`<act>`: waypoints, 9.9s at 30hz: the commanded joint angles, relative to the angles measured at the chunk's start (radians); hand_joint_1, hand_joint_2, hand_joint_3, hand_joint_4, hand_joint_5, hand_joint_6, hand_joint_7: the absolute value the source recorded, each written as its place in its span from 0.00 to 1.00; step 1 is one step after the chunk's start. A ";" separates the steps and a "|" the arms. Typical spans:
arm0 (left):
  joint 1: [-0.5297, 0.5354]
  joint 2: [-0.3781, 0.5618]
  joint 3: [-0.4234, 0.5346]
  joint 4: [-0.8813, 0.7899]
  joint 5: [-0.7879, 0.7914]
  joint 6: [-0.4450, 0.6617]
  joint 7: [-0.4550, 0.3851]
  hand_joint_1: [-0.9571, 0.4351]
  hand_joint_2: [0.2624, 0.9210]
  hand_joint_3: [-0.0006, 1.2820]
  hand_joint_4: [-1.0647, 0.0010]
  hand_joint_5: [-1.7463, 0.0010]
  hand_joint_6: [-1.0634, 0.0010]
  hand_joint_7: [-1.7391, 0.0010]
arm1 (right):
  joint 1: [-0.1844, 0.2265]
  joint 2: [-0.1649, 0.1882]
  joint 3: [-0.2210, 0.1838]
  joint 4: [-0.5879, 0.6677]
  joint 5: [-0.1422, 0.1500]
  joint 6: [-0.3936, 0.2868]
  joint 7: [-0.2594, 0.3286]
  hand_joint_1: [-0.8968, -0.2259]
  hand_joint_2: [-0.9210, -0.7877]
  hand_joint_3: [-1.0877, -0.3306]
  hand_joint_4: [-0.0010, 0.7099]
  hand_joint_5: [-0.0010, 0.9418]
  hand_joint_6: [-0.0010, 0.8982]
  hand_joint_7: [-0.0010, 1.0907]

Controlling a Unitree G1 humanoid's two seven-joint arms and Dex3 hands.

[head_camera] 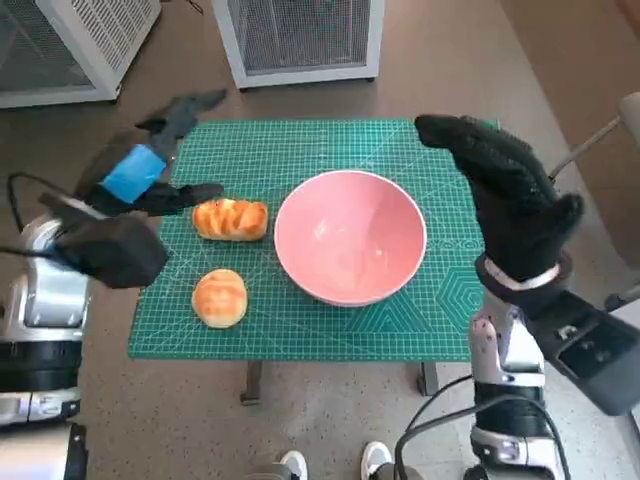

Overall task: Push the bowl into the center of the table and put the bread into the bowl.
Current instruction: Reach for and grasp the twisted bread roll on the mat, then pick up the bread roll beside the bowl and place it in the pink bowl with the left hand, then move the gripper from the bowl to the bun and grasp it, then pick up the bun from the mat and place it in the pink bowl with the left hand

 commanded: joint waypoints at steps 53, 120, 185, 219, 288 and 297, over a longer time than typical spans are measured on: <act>-0.299 -0.200 -0.447 0.796 0.348 0.141 0.335 0.55 0.86 0.02 0.61 0.98 0.59 0.97 | 0.075 -0.018 -0.002 -0.115 0.106 0.083 0.087 0.65 0.00 0.97 0.36 0.00 0.21 0.30; -0.046 -0.067 -0.113 -0.307 0.119 0.071 0.312 0.69 1.00 0.04 0.32 0.35 0.39 0.34 | 0.086 0.016 -0.010 -0.093 0.131 0.093 0.097 0.75 0.00 0.90 0.34 0.00 0.18 0.32; 0.052 0.008 -0.027 -0.515 -0.113 0.278 -0.310 0.43 0.78 0.00 0.89 1.00 0.84 0.95 | 0.168 0.017 0.006 -0.203 0.088 0.136 -0.002 0.71 0.00 0.87 0.34 0.00 0.13 0.42; 0.343 0.164 0.007 -0.772 -0.056 0.646 -0.354 0.80 0.68 0.01 0.93 1.00 0.83 0.99 | 0.149 0.009 0.000 -0.182 0.116 0.176 0.023 0.69 0.00 0.88 0.34 0.00 0.12 0.44; 0.297 -0.026 -0.355 -0.231 0.335 0.601 -0.047 0.74 0.97 0.07 0.36 0.41 0.48 0.45 | 0.150 0.003 -0.018 -0.183 0.135 0.216 0.039 0.70 0.00 0.85 0.36 0.00 0.09 0.47; 0.309 0.006 -0.297 -0.241 0.293 0.483 -0.002 0.69 0.99 0.07 0.35 0.31 0.45 0.33 | 0.149 0.008 -0.017 -0.177 0.135 0.210 0.045 0.68 0.00 0.85 0.35 0.00 0.09 0.47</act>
